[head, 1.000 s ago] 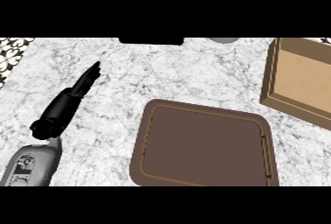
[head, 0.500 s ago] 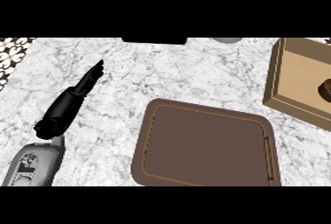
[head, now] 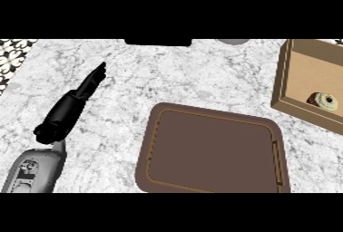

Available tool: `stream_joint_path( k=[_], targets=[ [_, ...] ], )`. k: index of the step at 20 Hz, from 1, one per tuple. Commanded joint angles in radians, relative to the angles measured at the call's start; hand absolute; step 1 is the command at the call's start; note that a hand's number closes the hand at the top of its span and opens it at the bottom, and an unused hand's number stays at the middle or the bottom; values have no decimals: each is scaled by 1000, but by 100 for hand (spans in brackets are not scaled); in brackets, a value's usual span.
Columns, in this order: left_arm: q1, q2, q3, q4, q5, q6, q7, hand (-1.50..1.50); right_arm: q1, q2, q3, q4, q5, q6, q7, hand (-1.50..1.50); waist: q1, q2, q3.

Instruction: Pick the cupcake from the tray and place it in the cardboard box

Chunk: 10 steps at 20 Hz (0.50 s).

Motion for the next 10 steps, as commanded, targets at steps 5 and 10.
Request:
stream_joint_path(
  k=[5,10],
  targets=[
    [6,-7,-5,-7,-6,6,2,0,-117,-46,-289,227,-301,259,179,-150,7,4,-1],
    [6,-2,-2,18,-9,-2,-32,0,-74,-135,-365,249,-378,267,226,-150,9,23,3]
  ],
)
